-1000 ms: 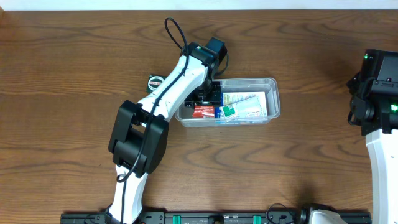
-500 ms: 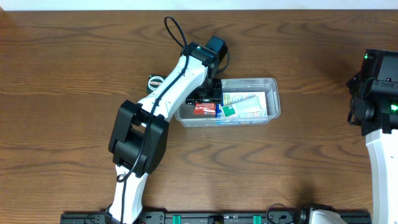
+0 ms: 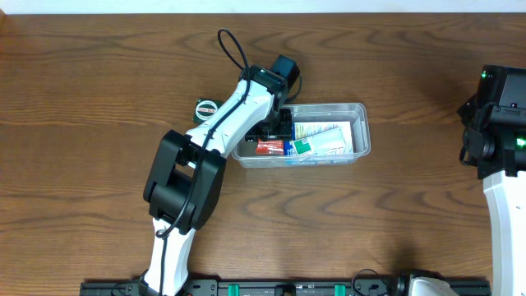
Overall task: Pack container
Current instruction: 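Lower the Panadol box into the container's left end and release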
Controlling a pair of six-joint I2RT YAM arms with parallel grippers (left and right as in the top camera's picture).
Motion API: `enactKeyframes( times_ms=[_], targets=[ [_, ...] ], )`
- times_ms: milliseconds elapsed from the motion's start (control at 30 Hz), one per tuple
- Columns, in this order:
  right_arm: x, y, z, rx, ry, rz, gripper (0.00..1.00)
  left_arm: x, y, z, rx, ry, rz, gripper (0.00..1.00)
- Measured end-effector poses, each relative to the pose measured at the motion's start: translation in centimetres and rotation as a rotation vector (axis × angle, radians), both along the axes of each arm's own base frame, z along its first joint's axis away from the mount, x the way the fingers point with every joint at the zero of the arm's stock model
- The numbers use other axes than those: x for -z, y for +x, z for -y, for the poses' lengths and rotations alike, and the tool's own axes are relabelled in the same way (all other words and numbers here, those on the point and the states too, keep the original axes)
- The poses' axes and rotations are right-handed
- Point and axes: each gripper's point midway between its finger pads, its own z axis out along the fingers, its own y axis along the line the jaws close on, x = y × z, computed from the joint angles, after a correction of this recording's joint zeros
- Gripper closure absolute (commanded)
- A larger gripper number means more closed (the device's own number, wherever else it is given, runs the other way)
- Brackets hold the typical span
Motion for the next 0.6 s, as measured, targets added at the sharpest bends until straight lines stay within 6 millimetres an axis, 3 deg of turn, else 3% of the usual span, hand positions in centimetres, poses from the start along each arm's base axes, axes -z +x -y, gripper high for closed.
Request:
enactKeyframes(
  times_ms=[400,467,600],
  targets=[
    [0.0,0.0,0.0,0.0,0.0,0.0,0.01,0.79,0.41,-0.37,-0.015,0.018,0.025,0.37],
    [0.0,0.0,0.0,0.0,0.0,0.0,0.01,0.79,0.44,-0.37,-0.018,0.018,0.026,0.3],
    [-0.01,0.0,-0.01,0.0,0.0,0.0,0.01,0.79,0.46,-0.39,-0.027,0.019,0.027,0.27]
  ],
)
